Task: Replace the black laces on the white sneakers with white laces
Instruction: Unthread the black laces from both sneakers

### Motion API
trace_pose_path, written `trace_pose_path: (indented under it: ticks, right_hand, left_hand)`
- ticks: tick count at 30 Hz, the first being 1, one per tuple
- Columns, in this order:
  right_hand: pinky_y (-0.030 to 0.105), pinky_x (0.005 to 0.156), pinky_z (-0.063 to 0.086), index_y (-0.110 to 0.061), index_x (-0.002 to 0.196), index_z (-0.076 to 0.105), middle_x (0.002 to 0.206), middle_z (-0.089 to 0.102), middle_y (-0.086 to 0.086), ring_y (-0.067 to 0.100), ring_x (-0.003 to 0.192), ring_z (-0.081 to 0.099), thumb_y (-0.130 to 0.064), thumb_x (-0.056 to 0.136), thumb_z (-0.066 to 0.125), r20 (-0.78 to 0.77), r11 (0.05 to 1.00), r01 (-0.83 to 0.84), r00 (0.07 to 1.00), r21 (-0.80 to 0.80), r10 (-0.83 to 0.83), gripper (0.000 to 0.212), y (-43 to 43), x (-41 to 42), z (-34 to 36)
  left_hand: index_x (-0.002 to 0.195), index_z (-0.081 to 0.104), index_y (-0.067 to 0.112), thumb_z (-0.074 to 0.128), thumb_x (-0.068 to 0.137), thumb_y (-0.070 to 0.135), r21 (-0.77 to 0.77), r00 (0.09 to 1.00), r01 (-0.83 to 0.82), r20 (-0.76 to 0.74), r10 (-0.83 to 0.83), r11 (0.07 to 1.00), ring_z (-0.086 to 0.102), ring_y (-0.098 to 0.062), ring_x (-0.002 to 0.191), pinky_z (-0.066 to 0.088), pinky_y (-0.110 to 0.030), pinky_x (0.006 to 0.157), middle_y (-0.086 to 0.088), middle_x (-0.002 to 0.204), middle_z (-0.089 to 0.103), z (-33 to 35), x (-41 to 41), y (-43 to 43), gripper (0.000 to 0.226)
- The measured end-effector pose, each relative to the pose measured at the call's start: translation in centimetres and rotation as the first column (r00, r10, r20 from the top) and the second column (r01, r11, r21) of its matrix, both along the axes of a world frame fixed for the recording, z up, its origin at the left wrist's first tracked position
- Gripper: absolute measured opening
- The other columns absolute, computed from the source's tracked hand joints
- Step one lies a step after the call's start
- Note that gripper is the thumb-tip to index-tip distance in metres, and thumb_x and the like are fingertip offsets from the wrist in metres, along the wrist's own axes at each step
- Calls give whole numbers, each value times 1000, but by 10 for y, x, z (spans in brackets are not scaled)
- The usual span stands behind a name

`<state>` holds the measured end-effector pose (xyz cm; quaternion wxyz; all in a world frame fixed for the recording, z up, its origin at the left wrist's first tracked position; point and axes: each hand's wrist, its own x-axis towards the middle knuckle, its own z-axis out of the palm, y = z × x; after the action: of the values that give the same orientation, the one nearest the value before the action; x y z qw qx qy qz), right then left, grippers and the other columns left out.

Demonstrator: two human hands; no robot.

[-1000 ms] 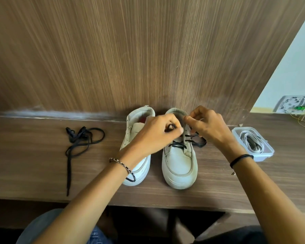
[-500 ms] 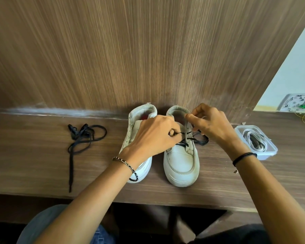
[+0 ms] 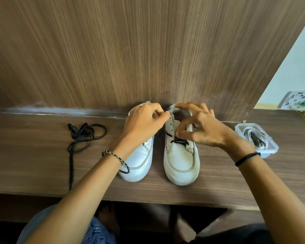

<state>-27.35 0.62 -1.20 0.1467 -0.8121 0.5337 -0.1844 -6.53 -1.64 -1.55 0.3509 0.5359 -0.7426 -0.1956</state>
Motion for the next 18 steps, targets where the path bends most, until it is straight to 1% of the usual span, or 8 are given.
trace_pose_path:
  ticks: [3, 6, 8, 10, 12, 14, 16, 18]
  right_hand:
    - [33, 102, 8, -33, 87, 82, 164, 23, -18, 4, 147, 7, -31, 89, 74, -34, 996, -18, 999, 83, 21, 8, 1, 4, -3]
    - [46, 113, 17, -44, 78, 75, 164, 25, -15, 12, 149, 10, -36, 85, 75, -74, 992, -57, 995, 110, 66, 11, 0, 4, -3]
    - [56, 116, 22, -47, 78, 70, 162, 31, -11, 18, 150, 14, -40, 85, 75, -96, 994, -54, 993, 99, 64, 11, -1, 5, -4]
    - [56, 115, 26, -40, 83, 71, 158, 38, -8, 19, 148, 19, -38, 86, 76, -114, 998, -33, 993, 61, 40, 6, -2, 7, -6]
    - [54, 114, 30, -35, 84, 71, 154, 44, -7, 21, 145, 26, -47, 83, 70, -118, 999, -39, 992, 31, 42, 12, -3, 7, -9]
    - [53, 110, 36, -38, 80, 67, 144, 53, -7, 21, 138, 38, -57, 76, 58, -108, 999, -54, 993, -7, 53, 21, -2, 8, -10]
    - [49, 103, 45, -33, 80, 66, 122, 65, -5, 19, 120, 54, -47, 78, 58, -67, 995, -50, 997, -88, 44, 16, -2, 7, -11]
    - [47, 90, 54, -21, 94, 68, 105, 69, -3, 19, 101, 61, -30, 83, 60, 3, 983, 44, 999, -179, -45, 16, -4, 8, -17]
  left_hand:
    - [69, 66, 19, 54, 100, 48, 41, 998, 26, 59, -28, 999, 65, -8, 69, 50, -31, 68, 4, 59, 68, 2, -3, 3, 44]
    - [68, 67, 16, 38, 106, 52, 143, 995, 43, 86, -56, 989, 63, -11, 48, 46, -23, 56, 6, 55, 70, 4, -6, 6, 60]
    - [79, 66, 17, 36, 107, 47, 122, 995, 37, 85, -47, 992, 63, -15, 42, 47, -25, 55, 7, 54, 69, 5, -7, 6, 50]
    - [100, 62, 25, 39, 107, 42, 33, 993, 51, 100, -54, 998, 61, -12, 39, 52, -27, 62, 9, 56, 69, 5, -7, 6, 29]
    - [118, 59, 39, 40, 106, 44, -29, 981, 106, 168, -99, 994, 62, -4, 46, 52, -27, 65, 10, 62, 71, 4, -7, 5, 23]
    - [118, 61, 43, 40, 105, 49, -101, 943, 109, 324, -71, 989, 64, -2, 64, 50, -30, 67, 10, 67, 71, 2, -7, 3, 25]
    - [112, 66, 39, 43, 104, 49, -157, 915, 96, 402, -25, 983, 62, -9, 73, 42, -31, 60, 11, 72, 67, 2, -8, 1, 26]
    - [108, 70, 34, 46, 103, 48, -194, 908, 90, 420, 0, 977, 57, -12, 77, 30, -26, 54, 11, 82, 63, 1, -10, 1, 28]
